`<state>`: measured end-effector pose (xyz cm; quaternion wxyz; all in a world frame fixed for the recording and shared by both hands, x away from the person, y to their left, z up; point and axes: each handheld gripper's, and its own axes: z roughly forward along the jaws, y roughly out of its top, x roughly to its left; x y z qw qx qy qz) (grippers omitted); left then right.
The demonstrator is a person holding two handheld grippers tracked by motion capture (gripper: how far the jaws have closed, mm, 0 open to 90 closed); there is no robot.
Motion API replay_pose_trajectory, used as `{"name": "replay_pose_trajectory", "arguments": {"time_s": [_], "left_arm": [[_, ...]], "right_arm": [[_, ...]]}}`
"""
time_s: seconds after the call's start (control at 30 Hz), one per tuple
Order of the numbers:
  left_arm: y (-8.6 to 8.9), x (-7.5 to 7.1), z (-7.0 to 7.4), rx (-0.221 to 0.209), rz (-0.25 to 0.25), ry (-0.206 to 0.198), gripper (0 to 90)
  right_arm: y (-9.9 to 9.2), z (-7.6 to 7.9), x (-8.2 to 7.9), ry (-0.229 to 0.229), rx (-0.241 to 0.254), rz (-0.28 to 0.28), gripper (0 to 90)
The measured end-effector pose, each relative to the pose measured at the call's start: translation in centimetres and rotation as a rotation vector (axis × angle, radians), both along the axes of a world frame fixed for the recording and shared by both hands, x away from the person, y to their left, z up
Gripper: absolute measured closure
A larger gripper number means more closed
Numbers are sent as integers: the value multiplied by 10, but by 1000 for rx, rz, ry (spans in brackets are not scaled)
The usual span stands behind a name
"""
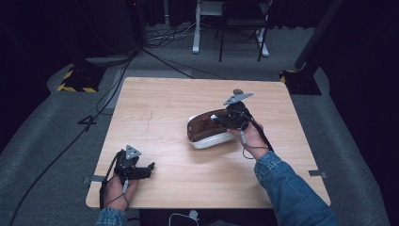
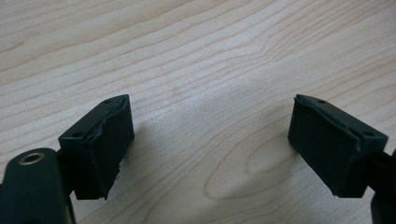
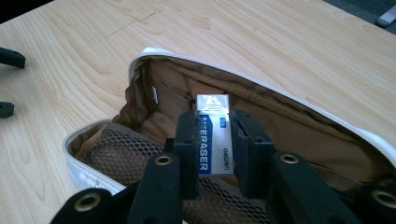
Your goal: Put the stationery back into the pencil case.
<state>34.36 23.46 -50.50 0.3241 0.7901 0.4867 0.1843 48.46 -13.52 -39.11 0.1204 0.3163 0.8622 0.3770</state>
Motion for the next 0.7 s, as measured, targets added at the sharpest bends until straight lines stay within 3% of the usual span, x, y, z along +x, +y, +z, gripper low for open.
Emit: {"name": "replay_pose_trajectory", "arguments": {"time_s": [0.7], "left_arm": [[0, 0, 0, 0, 0, -1, 147]], "right_arm": [[24, -18, 4, 14, -49, 12, 729]]}}
